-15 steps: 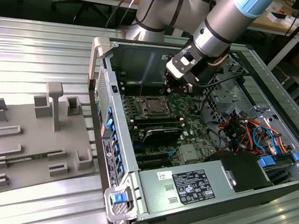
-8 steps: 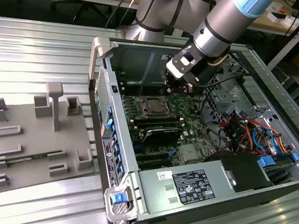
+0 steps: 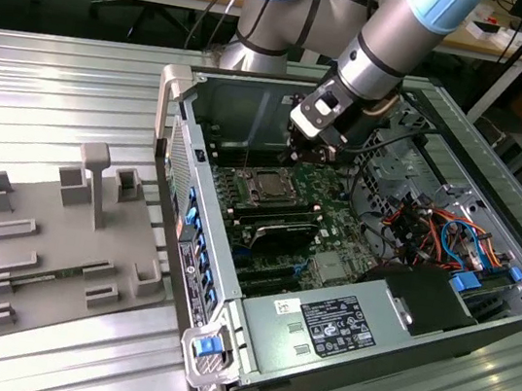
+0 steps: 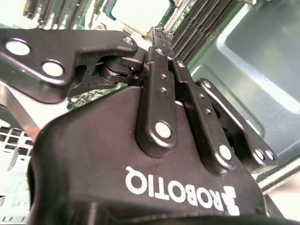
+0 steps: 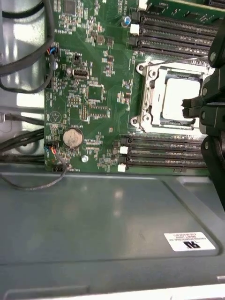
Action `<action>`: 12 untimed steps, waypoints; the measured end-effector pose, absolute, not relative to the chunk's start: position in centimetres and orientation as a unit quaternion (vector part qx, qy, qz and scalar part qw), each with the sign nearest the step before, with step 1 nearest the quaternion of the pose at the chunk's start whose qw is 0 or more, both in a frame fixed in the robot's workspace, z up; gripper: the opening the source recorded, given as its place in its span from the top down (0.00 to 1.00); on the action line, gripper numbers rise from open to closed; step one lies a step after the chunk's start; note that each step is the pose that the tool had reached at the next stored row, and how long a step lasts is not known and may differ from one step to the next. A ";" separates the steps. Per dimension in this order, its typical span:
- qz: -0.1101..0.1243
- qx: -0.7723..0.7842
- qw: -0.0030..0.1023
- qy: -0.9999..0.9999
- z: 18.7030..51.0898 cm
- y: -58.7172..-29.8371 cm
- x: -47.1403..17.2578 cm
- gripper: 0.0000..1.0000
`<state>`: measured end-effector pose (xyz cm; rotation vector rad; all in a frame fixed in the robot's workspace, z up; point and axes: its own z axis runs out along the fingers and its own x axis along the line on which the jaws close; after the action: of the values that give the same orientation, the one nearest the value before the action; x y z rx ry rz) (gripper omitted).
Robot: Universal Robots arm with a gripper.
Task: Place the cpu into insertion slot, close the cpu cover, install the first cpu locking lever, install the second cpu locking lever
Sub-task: 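Install the first cpu locking lever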
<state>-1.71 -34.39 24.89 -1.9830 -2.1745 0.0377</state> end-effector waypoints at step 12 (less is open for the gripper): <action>0.021 -0.588 0.100 -0.802 24.9 -34.4 -1.7 0.89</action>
<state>-1.71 -34.39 24.88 -1.7384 -2.3728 0.0620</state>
